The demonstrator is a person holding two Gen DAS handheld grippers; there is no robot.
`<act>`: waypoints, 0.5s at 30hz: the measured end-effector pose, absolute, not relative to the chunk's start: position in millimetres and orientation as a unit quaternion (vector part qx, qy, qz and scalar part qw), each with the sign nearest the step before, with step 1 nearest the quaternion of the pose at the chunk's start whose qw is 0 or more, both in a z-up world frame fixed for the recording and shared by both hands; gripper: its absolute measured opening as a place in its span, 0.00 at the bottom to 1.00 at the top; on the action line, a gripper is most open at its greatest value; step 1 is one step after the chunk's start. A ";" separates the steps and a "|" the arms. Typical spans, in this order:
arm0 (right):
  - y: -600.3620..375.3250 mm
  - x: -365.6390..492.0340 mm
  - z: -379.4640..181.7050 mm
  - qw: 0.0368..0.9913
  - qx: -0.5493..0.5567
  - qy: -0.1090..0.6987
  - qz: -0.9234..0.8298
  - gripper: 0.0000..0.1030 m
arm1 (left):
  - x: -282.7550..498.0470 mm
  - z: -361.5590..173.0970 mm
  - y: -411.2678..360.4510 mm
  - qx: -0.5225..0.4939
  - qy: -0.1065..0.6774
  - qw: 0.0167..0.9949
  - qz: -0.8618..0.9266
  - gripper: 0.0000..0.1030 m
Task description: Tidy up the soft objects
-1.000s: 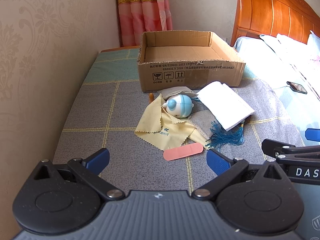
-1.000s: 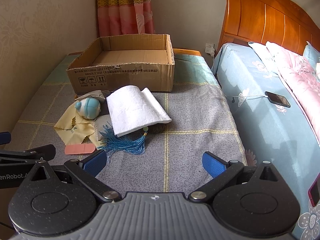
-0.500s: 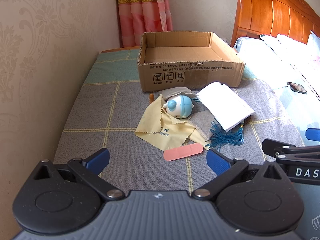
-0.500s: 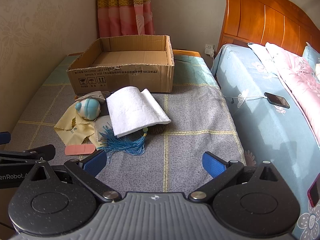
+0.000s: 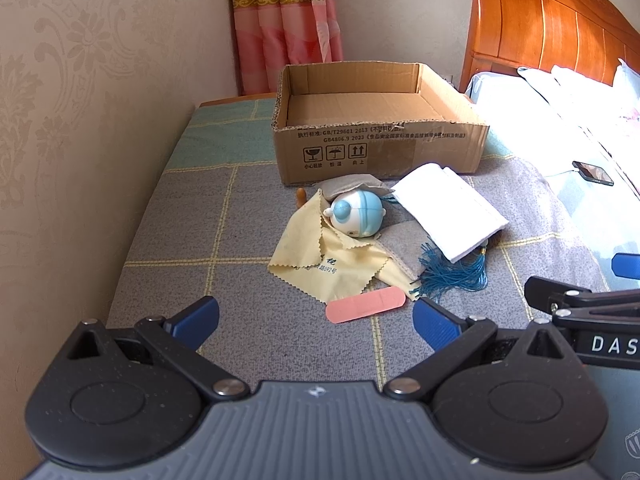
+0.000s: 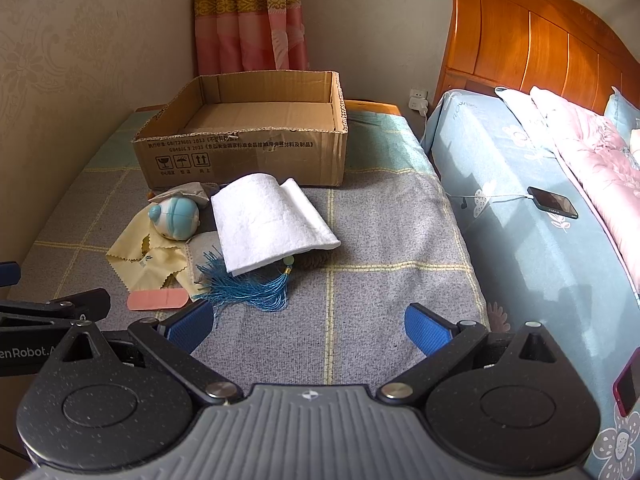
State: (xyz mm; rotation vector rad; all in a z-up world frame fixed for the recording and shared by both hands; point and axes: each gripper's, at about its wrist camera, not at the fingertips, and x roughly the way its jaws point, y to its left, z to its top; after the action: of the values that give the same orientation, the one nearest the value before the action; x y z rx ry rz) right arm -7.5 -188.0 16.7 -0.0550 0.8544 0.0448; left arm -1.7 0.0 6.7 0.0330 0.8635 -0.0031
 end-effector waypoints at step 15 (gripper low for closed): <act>-185.7 -4.7 17.8 0.916 -0.044 0.396 0.034 1.00 | 5.4 4.6 0.9 0.030 0.400 0.915 -0.033 0.99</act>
State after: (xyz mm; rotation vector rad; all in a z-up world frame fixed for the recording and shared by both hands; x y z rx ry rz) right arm -4.7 -185.7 17.8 -0.0914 0.8158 0.0700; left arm 5.4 0.9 4.6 0.0618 0.8242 -0.0682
